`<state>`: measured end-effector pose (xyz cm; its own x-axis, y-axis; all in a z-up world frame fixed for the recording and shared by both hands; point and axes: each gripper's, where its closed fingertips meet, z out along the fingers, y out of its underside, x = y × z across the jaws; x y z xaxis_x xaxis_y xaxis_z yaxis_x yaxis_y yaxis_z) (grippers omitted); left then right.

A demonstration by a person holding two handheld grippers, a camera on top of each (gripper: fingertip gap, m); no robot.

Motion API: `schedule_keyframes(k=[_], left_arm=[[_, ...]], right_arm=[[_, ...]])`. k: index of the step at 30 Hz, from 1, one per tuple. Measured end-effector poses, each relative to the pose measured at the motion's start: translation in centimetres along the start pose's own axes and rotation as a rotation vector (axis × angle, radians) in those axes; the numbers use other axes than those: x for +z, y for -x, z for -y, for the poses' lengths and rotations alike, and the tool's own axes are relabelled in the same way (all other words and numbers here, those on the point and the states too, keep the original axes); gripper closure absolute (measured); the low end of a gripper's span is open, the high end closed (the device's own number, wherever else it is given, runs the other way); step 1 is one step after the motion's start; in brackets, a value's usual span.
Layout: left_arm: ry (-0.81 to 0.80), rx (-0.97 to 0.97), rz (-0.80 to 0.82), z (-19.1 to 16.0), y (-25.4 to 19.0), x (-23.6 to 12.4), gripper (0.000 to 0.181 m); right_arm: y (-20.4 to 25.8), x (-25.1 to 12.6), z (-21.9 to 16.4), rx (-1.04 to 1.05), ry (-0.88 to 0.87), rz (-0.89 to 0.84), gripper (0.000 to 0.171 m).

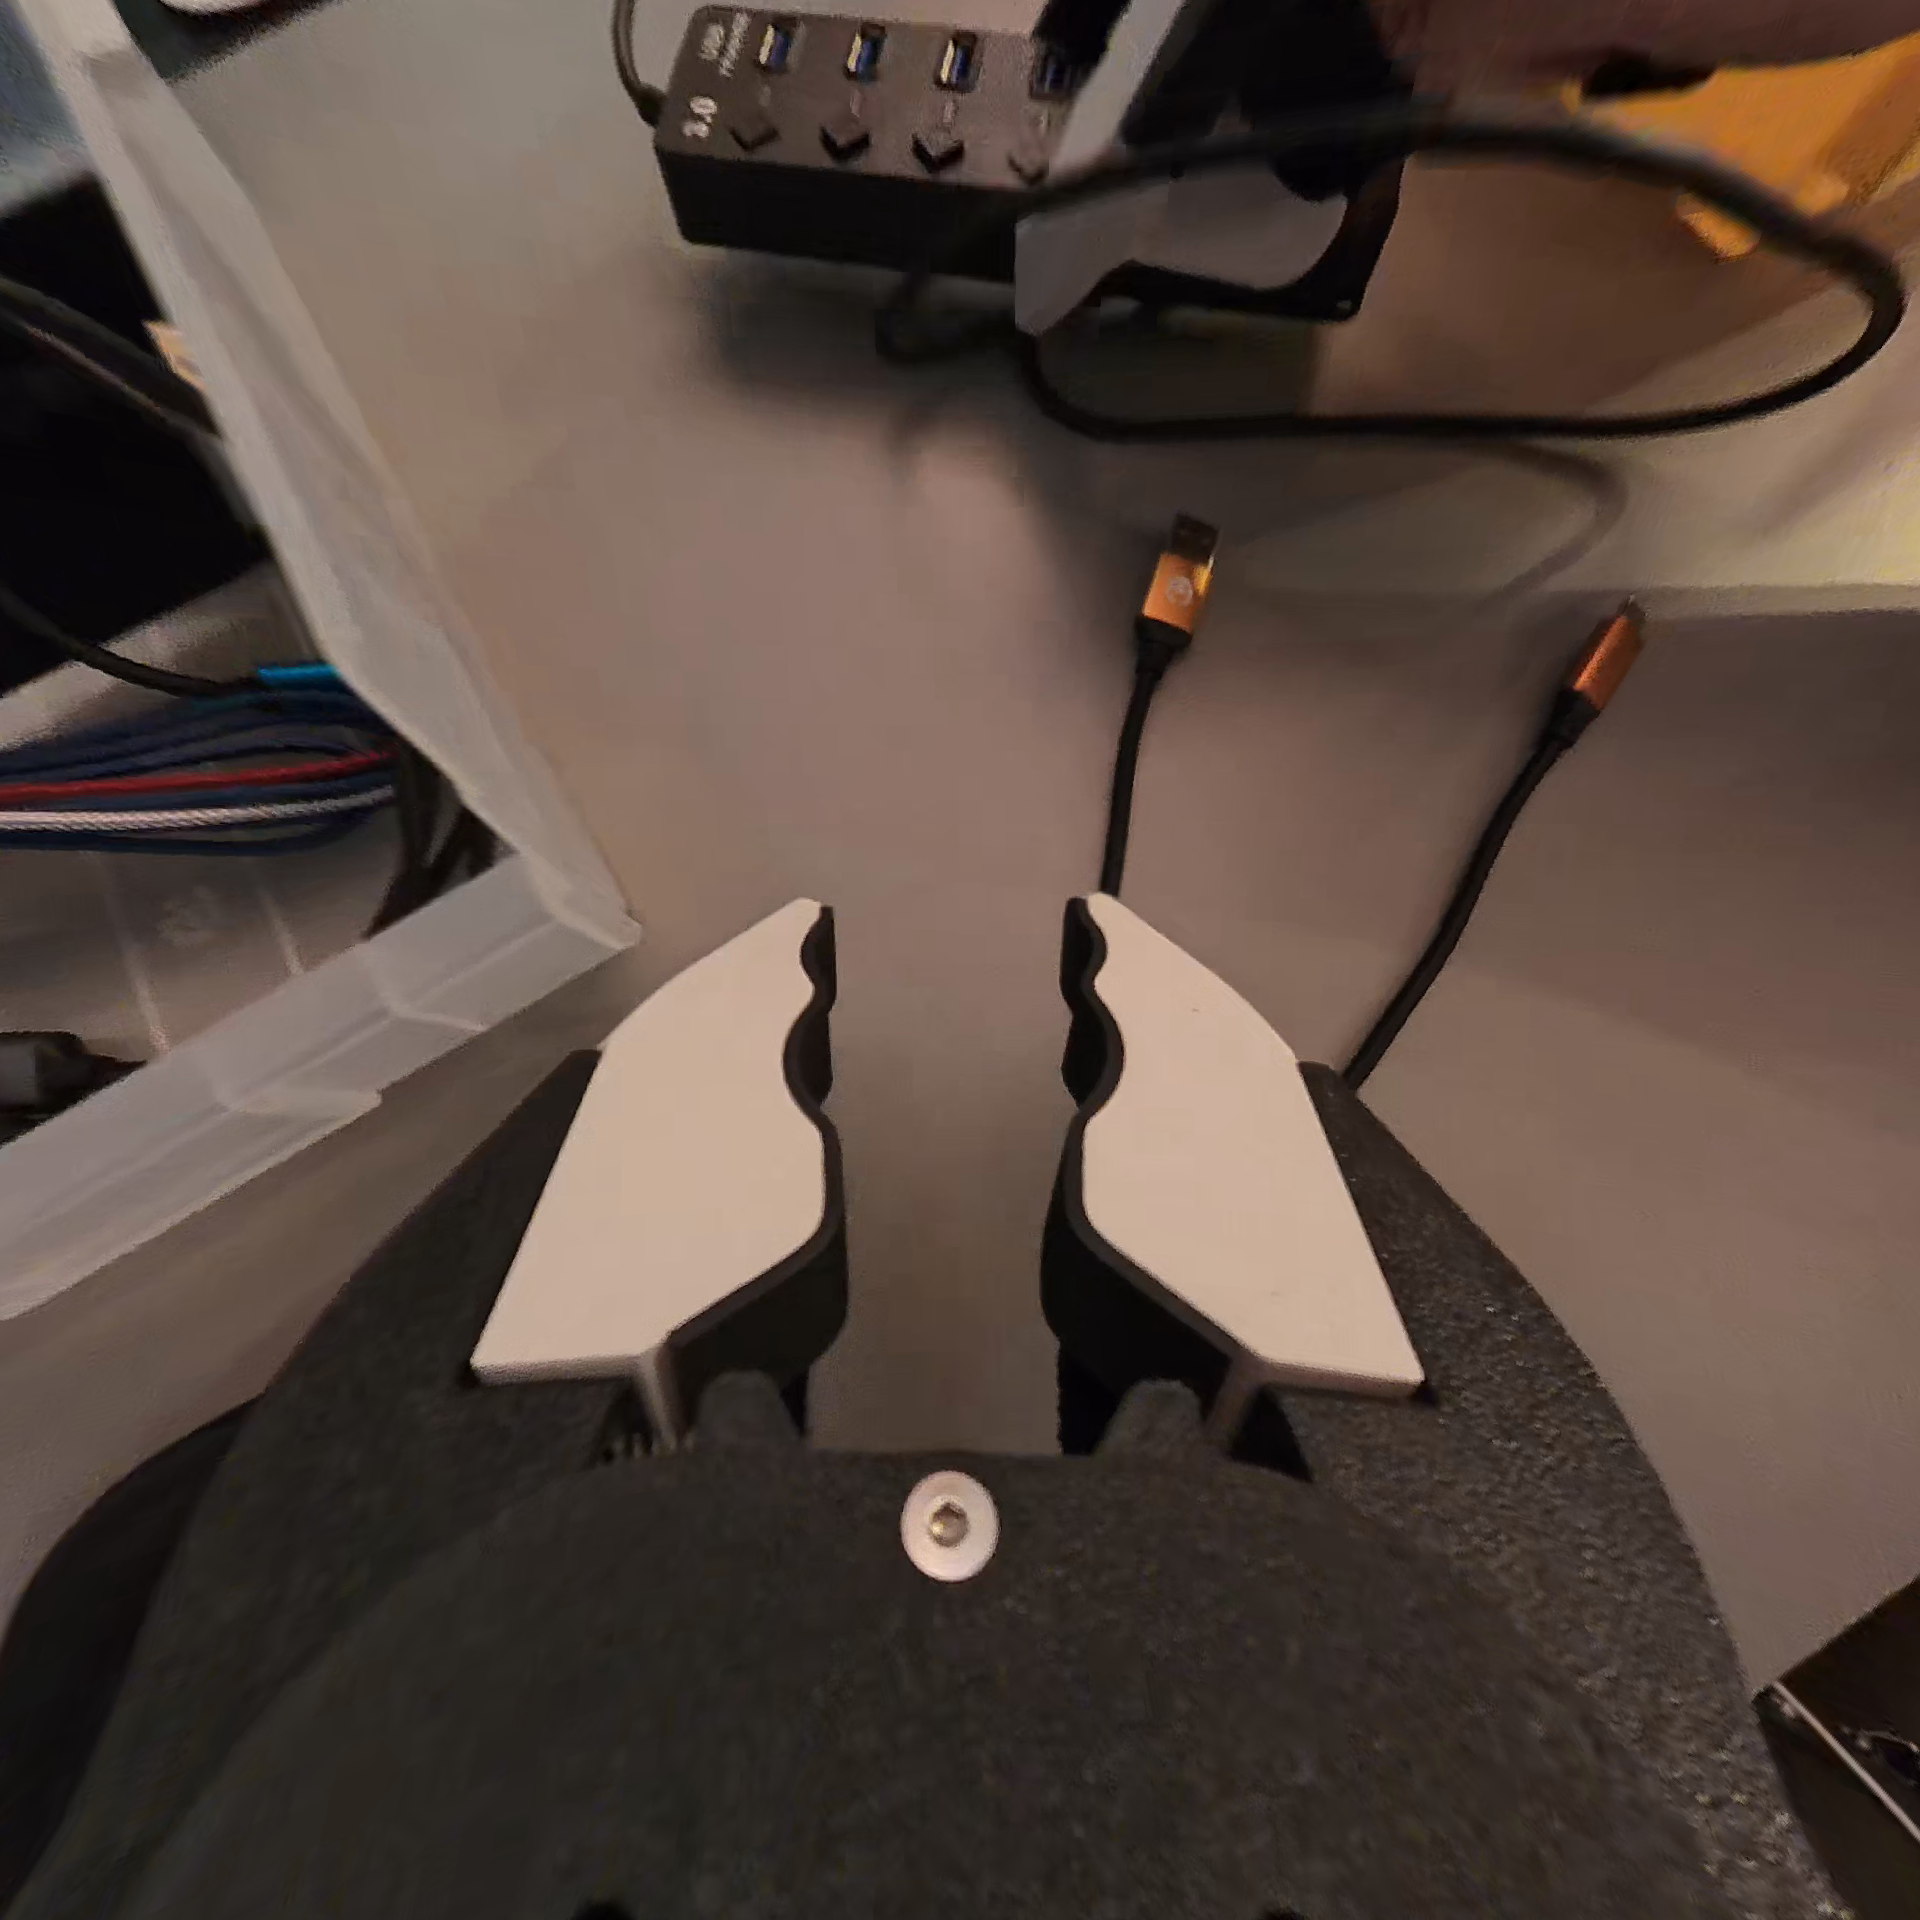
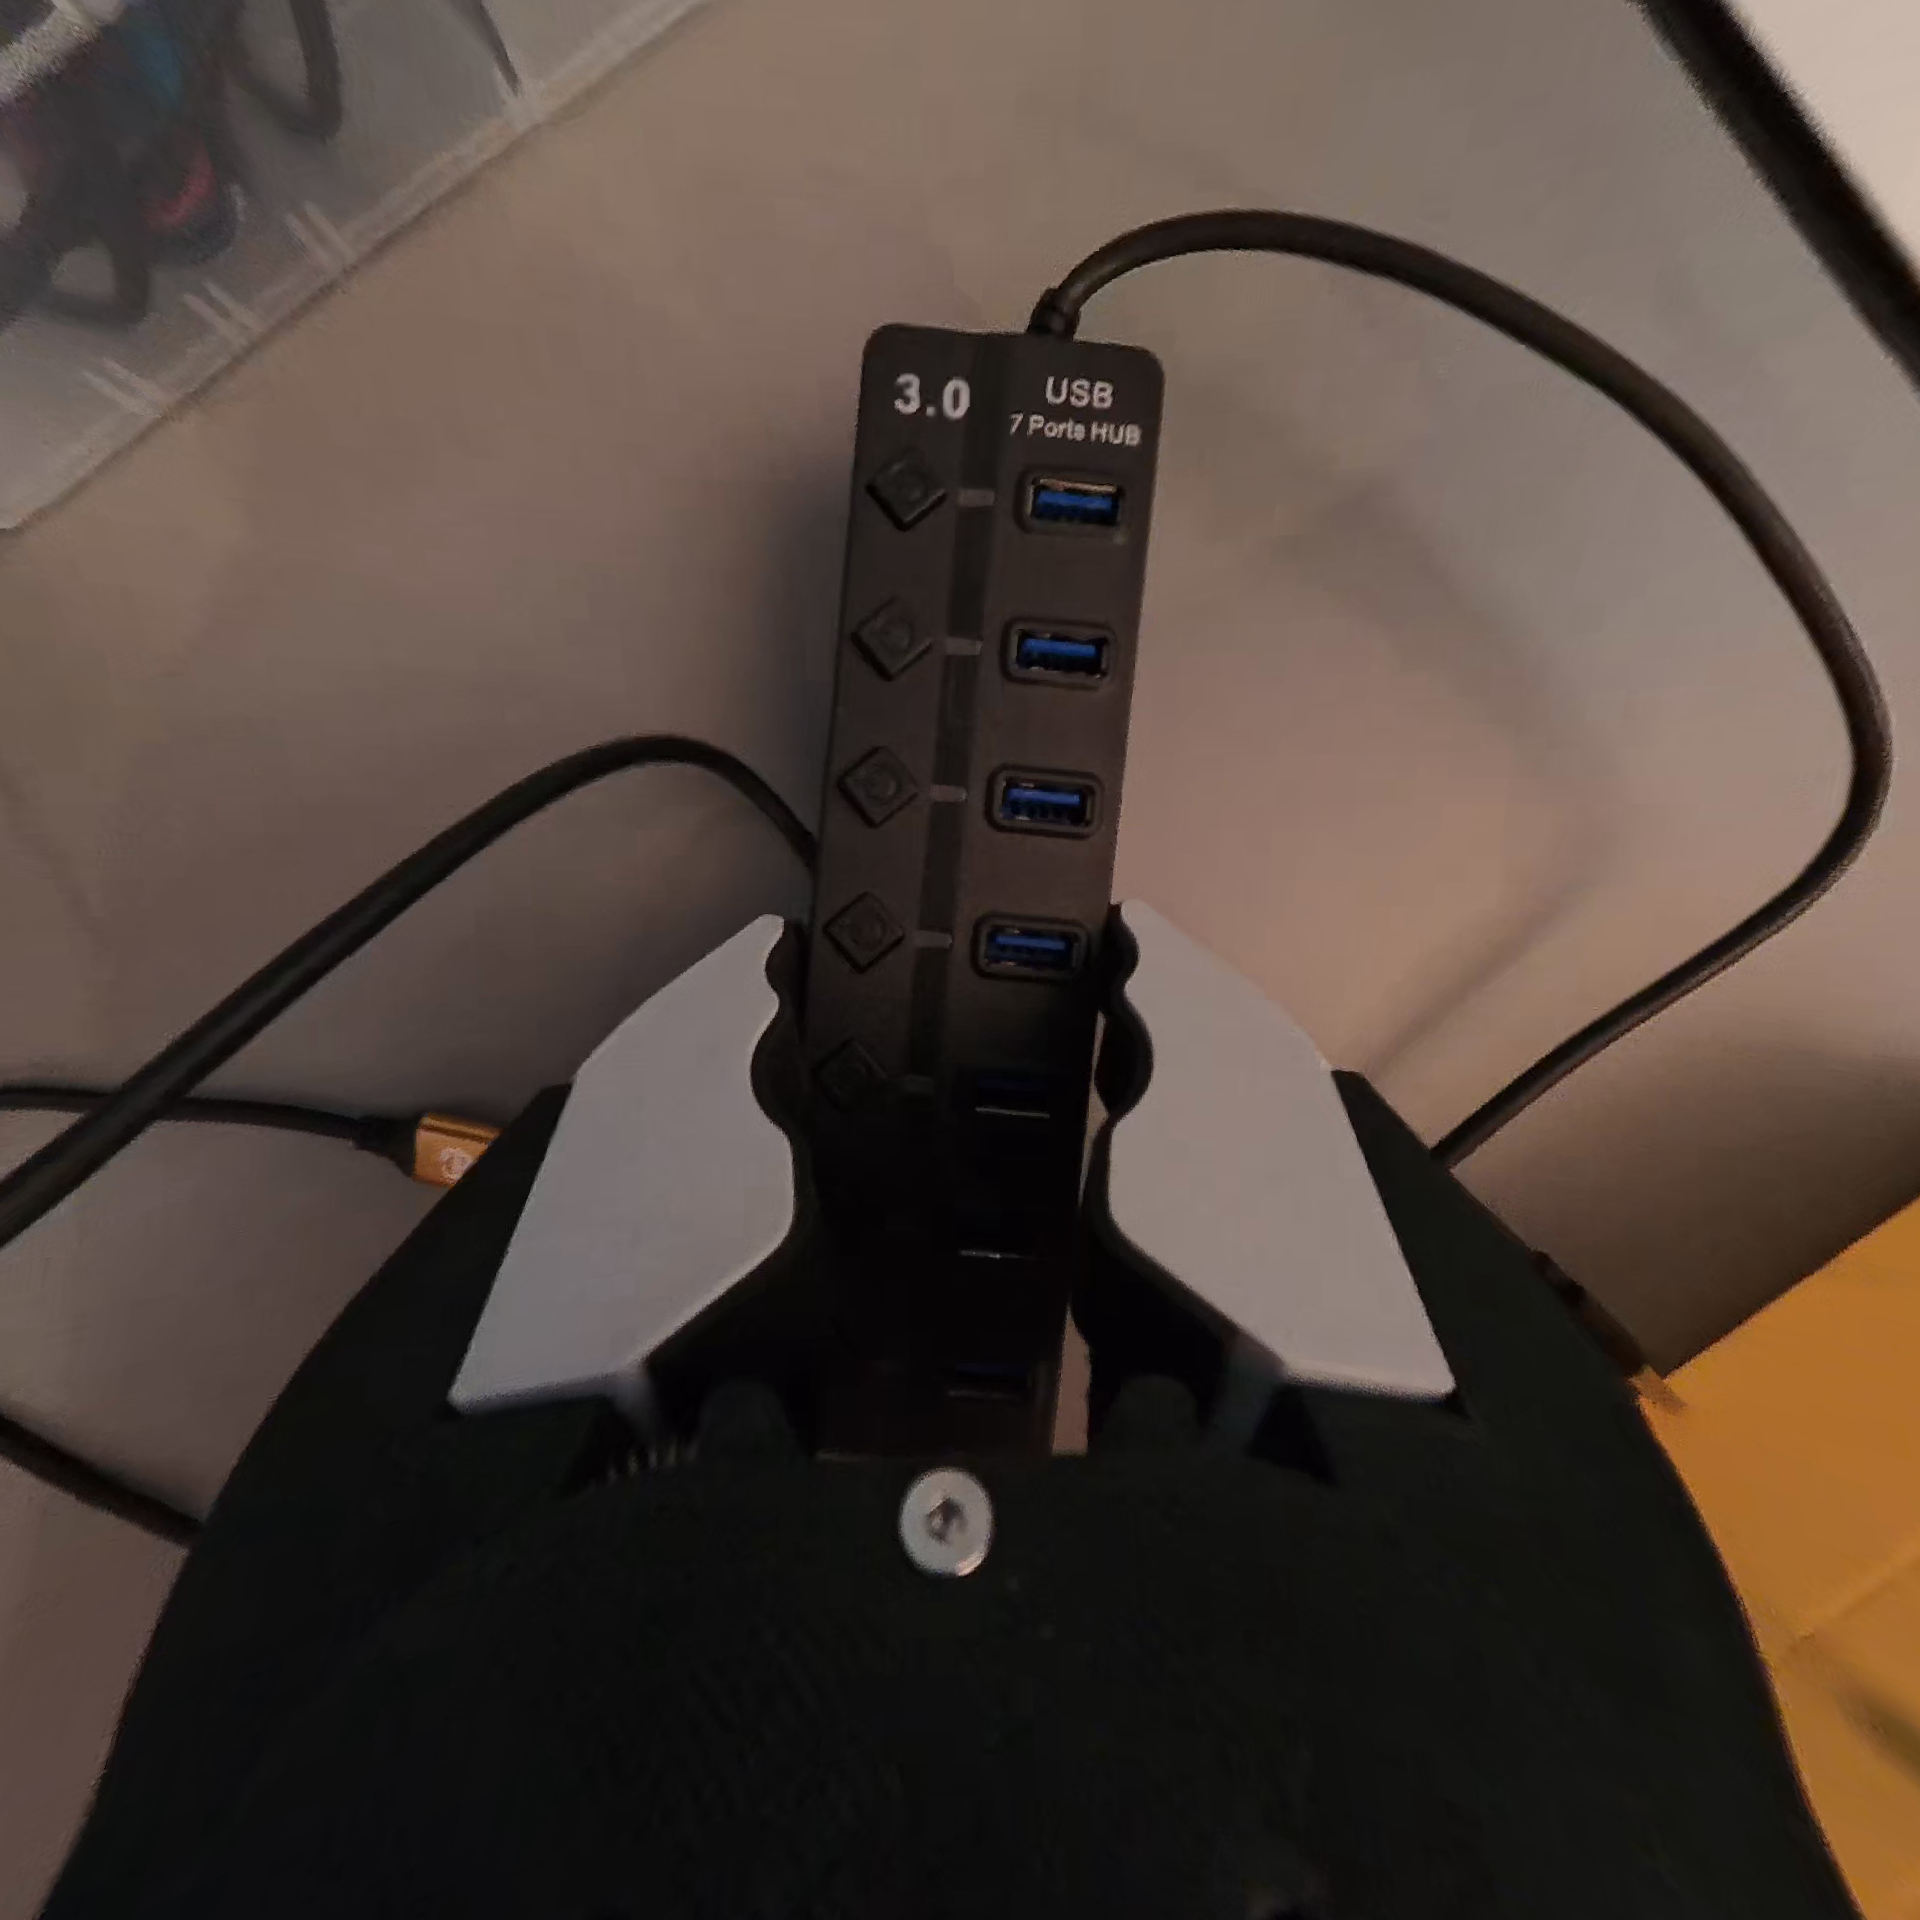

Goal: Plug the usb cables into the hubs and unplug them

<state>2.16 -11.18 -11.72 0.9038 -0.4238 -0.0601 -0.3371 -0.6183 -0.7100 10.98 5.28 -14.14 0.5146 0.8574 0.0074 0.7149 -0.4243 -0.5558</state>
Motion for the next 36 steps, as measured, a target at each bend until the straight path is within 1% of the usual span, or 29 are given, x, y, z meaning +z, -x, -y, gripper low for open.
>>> schedule_keyframes(k=[2,4,7,11,13,16,18,21,24,27,29,31,36], left_arm=[[-0.046,-0.019,-0.003,1.1,0.4,-0.6,0.139],[-0.101,-0.052,-0.020,2.3,0.7,-1.1,0.139],[-0.249,-0.121,-0.063,5.3,1.1,-2.2,0.136],[-0.434,-0.243,-0.176,9.9,1.9,-3.6,0.136],[-0.516,-0.288,-0.235,12.3,2.3,-4.3,0.130],[-0.620,-0.313,-0.265,15.6,3.1,-5.1,0.125],[-0.660,-0.304,-0.267,17.1,3.1,-5.3,0.120],[-0.685,-0.295,-0.248,18.3,3.0,-4.9,0.120],[-0.687,-0.246,-0.243,19.2,2.4,-4.1,0.121],[-0.674,-0.160,-0.240,20.7,1.4,-3.8,0.136],[-0.647,-0.088,-0.185,21.9,1.0,-3.7,0.136],[-0.590,0.041,-0.097,22.7,0.5,-3.5,0.135],[-0.518,0.302,0.077,24.8,-1.4,-4.4,0.133]], right_arm=[[-0.1,-1.0,1.0,0.010,-0.064,0.006,0.117],[-0.4,-2.2,2.0,-0.016,-0.122,-0.031,0.117],[-0.3,-4.6,4.2,-0.074,-0.253,-0.087,0.117],[2.2,-8.5,7.7,-0.165,-0.483,-0.112,0.116],[4.0,-10.3,9.0,-0.226,-0.578,-0.135,0.117],[6.2,-12.1,10.1,-0.301,-0.684,-0.171,0.117],[7.3,-13.0,10.5,-0.328,-0.741,-0.181,0.117],[8.1,-14.0,10.9,-0.346,-0.815,-0.186,0.117],[8.0,-14.5,11.0,-0.335,-0.862,-0.176,0.117],[7.3,-14.7,11.1,-0.309,-0.934,-0.137,0.117],[6.7,-15.2,11.0,-0.274,-0.993,-0.072,0.117],[6.0,-16.0,11.0,-0.224,-1.046,-0.026,0.117],[5.1,-18.5,10.7,-0.176,-1.223,0.000,0.116]])
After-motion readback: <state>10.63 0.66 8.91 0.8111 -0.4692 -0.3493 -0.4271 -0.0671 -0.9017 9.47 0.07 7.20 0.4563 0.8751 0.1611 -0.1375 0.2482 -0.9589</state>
